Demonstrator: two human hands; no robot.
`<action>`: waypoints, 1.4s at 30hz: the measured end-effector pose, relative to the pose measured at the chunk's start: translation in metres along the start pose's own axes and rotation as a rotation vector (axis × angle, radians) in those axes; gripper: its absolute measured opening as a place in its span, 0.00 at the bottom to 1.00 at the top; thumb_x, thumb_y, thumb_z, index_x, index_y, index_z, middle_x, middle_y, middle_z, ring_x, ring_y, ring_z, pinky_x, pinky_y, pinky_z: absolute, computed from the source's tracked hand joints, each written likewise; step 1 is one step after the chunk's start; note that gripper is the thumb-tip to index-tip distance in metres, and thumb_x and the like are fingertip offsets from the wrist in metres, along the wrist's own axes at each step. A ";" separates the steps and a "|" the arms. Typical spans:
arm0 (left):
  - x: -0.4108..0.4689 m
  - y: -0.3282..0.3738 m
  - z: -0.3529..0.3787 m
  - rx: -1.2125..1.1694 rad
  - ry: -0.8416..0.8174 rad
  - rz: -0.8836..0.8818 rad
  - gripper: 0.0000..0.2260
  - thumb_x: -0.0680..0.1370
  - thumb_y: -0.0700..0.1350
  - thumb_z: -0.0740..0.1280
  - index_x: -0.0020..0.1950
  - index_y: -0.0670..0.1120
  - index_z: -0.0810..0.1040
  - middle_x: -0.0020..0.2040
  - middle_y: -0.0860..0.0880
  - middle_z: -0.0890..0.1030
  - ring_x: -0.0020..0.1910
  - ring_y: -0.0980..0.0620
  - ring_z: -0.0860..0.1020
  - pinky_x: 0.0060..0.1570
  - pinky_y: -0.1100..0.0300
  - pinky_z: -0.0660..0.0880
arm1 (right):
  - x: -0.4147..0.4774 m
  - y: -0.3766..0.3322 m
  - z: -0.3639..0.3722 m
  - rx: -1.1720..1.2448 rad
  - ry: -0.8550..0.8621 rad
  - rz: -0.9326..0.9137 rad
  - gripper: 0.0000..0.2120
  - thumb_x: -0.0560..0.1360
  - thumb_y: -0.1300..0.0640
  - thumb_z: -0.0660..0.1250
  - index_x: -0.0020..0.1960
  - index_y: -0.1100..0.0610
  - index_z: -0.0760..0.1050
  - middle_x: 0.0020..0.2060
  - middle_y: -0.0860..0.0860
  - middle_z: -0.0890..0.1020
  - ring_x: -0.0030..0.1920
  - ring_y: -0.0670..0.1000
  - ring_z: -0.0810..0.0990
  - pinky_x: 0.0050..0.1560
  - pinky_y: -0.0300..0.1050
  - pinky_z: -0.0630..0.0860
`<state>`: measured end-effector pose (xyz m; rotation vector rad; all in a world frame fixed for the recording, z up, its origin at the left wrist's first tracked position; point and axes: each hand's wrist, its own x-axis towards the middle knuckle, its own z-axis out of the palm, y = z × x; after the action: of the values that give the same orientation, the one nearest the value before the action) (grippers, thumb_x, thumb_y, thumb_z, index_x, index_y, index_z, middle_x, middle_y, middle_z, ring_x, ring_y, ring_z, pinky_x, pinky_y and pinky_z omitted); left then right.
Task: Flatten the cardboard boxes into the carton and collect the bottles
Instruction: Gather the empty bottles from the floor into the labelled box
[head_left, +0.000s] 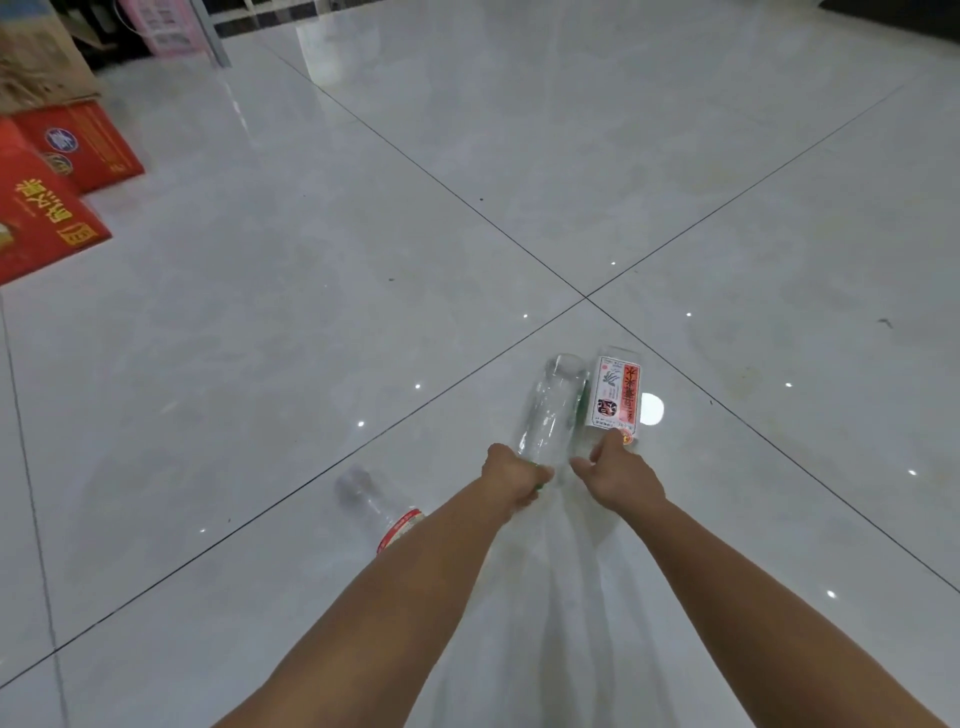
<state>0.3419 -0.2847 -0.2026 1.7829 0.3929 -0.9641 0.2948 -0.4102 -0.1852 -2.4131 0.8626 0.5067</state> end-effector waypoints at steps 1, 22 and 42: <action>-0.002 -0.001 0.002 -0.056 -0.030 -0.024 0.14 0.73 0.39 0.72 0.52 0.40 0.69 0.39 0.44 0.73 0.30 0.53 0.71 0.19 0.67 0.69 | -0.003 -0.001 -0.003 0.011 0.058 0.017 0.22 0.77 0.47 0.60 0.65 0.59 0.62 0.55 0.58 0.78 0.54 0.59 0.77 0.48 0.47 0.70; -0.134 0.059 0.159 0.090 -0.598 0.014 0.07 0.78 0.37 0.59 0.40 0.44 0.67 0.32 0.48 0.70 0.15 0.59 0.62 0.17 0.70 0.57 | -0.137 0.131 -0.159 1.166 -0.088 0.755 0.04 0.71 0.65 0.64 0.41 0.61 0.68 0.21 0.55 0.73 0.13 0.47 0.69 0.14 0.29 0.65; -0.610 -0.221 0.422 1.132 -1.559 0.345 0.11 0.79 0.36 0.55 0.40 0.43 0.71 0.28 0.48 0.71 0.24 0.56 0.60 0.22 0.67 0.55 | -0.670 0.406 -0.125 1.027 1.457 1.602 0.28 0.75 0.54 0.68 0.69 0.65 0.64 0.64 0.60 0.75 0.64 0.62 0.74 0.59 0.50 0.72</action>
<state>-0.3645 -0.4651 0.0589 1.2398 -1.6243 -2.1236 -0.4420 -0.4362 0.1089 -0.3662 2.5625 -1.1500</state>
